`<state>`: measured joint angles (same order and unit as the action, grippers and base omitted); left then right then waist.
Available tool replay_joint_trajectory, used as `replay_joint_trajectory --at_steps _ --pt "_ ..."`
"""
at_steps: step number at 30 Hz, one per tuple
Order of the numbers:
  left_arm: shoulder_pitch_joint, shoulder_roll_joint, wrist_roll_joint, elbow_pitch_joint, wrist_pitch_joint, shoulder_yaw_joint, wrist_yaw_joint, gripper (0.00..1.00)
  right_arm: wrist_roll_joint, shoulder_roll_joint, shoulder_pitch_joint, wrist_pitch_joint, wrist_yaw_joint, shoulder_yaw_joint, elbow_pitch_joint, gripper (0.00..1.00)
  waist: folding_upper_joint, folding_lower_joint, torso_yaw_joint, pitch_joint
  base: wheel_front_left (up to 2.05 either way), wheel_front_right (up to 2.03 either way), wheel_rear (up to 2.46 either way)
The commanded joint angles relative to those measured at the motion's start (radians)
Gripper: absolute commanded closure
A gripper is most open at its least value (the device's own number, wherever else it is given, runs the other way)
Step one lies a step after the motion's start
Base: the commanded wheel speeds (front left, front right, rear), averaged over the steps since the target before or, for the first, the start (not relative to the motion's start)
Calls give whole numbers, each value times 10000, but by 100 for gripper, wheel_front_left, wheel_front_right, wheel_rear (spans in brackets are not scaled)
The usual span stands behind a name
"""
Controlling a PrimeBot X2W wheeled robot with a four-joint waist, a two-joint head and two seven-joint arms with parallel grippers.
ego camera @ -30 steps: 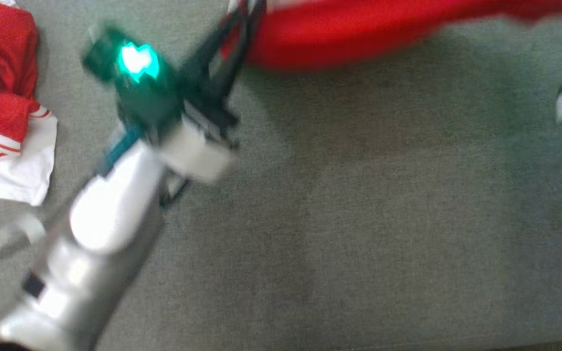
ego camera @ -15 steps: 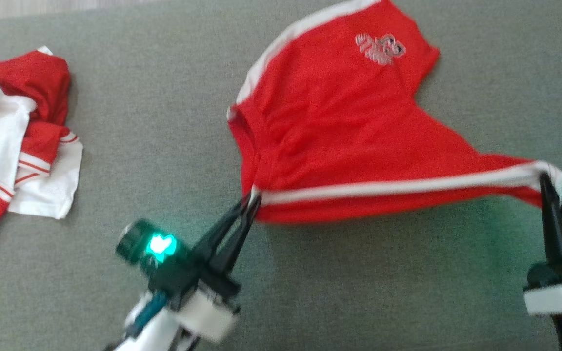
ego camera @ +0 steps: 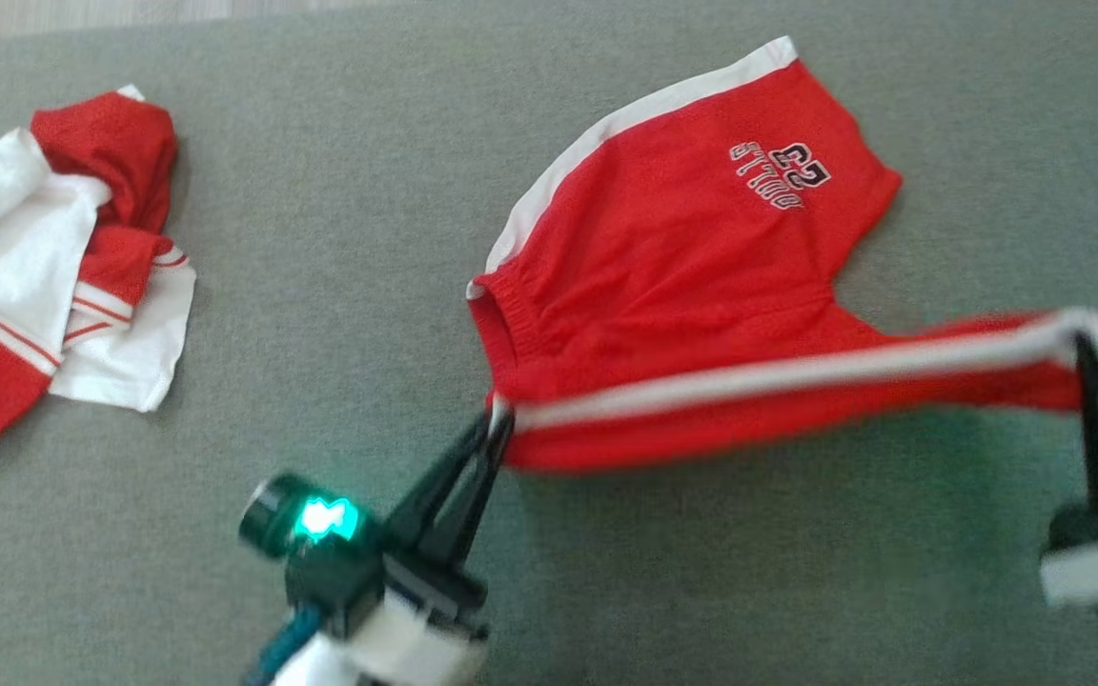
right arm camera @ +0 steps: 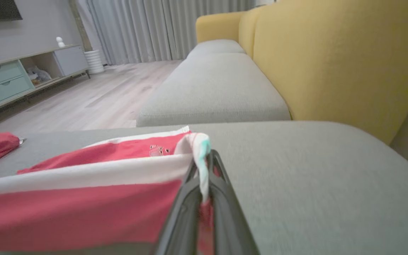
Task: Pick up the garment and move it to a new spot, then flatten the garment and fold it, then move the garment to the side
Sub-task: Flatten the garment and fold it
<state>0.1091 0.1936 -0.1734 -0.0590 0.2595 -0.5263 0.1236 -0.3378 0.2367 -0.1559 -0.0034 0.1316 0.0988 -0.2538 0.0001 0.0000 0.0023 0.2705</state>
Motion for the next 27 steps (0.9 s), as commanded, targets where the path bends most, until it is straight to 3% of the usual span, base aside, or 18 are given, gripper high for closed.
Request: replay_joint_trajectory --at_steps 1,5,15,25,26,27 --pt "503 -93 -216 255 22 357 8 100 125 406 558 99 -9 -54 -185 100 -1 0 120 141 0 0 0" --pt "1549 -446 -1265 -203 22 371 60 100 715 1039 2498 795 -9 -457 904 100 -1 0 369 619 0 0 0" --pt "4510 -596 -3067 -2167 22 -890 69 100 681 2081 6821 1413 -9 -2006 4047 100 -1 0 1429 1650 0 0 0" --pt "6053 -1001 -4098 -3789 22 -1476 70 100 946 2175 8921 958 -9 -3185 6817 100 -1 0 1908 2081 0 0 0" --pt "6078 -1030 -4121 -3839 22 -1466 70 92 892 2095 8996 840 -9 -3269 7007 100 -1 0 1912 2072 0 0 0" --pt "6071 -1062 -4151 -3874 22 -1456 70 81 832 2006 9062 698 -9 -3291 7195 85 -1 0 1914 2050 0 0 0"
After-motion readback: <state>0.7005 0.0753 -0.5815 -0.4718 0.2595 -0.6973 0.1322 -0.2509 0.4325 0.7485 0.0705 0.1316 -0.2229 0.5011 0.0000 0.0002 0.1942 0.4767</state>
